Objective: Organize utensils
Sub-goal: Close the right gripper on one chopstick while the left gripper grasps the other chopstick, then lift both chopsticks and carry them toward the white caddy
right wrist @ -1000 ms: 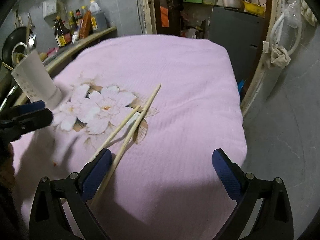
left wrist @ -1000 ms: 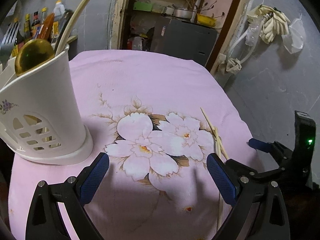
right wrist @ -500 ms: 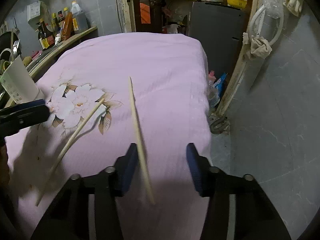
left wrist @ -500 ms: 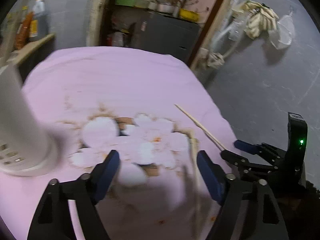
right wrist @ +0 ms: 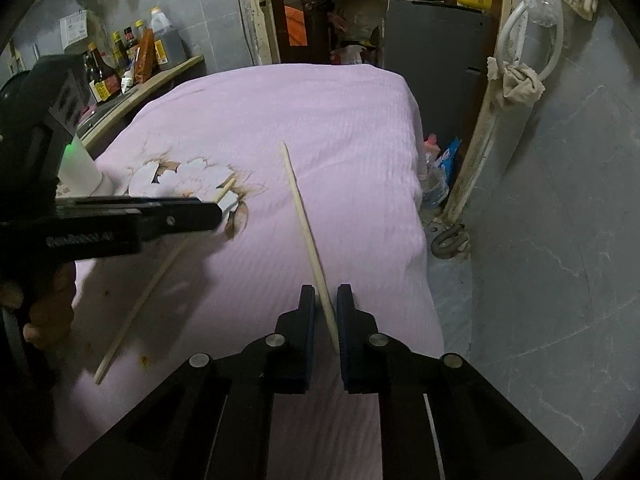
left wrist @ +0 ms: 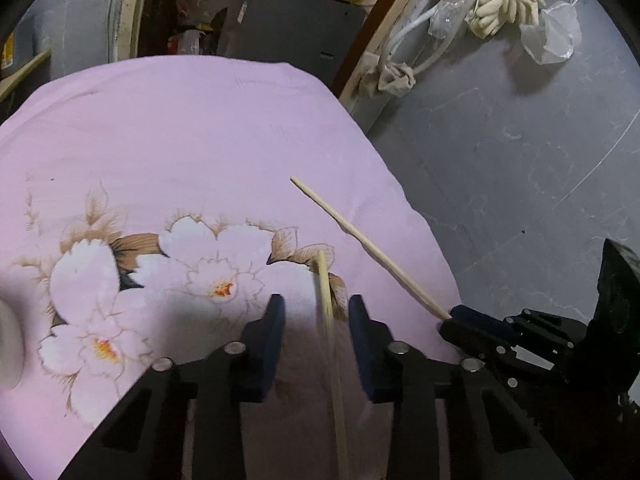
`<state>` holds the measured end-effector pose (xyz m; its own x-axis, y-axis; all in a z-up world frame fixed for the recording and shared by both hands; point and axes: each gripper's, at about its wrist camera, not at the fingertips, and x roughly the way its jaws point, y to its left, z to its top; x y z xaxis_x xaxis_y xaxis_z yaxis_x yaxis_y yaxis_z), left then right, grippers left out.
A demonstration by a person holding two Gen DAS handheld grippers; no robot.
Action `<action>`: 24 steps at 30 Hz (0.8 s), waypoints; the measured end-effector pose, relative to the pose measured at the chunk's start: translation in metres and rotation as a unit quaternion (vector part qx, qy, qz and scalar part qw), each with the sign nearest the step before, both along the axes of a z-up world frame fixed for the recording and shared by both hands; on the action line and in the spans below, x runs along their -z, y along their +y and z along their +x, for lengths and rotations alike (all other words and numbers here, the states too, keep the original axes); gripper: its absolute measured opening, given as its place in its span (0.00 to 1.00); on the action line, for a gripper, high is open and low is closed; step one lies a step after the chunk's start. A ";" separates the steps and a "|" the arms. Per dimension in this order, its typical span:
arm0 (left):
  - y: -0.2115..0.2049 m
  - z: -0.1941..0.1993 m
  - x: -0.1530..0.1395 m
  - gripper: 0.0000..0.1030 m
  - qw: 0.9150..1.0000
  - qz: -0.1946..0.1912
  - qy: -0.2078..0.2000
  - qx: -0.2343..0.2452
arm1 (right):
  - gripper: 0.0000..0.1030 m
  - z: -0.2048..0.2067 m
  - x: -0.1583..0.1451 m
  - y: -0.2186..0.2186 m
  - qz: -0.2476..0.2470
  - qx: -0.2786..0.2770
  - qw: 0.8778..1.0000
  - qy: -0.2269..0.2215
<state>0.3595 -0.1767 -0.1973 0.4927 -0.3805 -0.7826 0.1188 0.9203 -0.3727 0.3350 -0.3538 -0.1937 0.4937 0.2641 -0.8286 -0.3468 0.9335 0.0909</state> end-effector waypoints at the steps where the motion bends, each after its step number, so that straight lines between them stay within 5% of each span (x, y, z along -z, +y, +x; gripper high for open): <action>1: -0.001 0.002 0.001 0.21 1.000 0.001 0.003 0.001 | 0.10 0.003 0.000 0.000 0.003 -0.001 1.000 0.002; 3: 0.000 0.006 0.004 0.08 1.000 0.007 0.009 -0.001 | 0.10 0.013 0.000 0.000 0.014 -0.005 1.000 0.012; 5: 0.004 0.009 0.006 0.06 1.000 0.003 0.014 -0.007 | 0.10 0.021 0.002 0.002 0.021 -0.011 0.999 0.021; 14: 0.040 0.003 0.007 0.06 0.998 -0.008 0.021 -0.062 | 0.10 0.074 0.010 0.048 0.000 -0.078 0.995 0.062; 24: 0.048 0.003 0.010 0.06 0.998 -0.013 0.034 -0.049 | 0.11 0.094 0.005 0.086 -0.029 -0.100 0.993 0.058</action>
<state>0.3623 -0.1283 -0.2074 0.4743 -0.3531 -0.8065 0.0022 0.9165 -0.3999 0.4287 -0.2677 -0.1989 0.3363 0.2971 -0.8937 -0.5152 0.8524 0.0895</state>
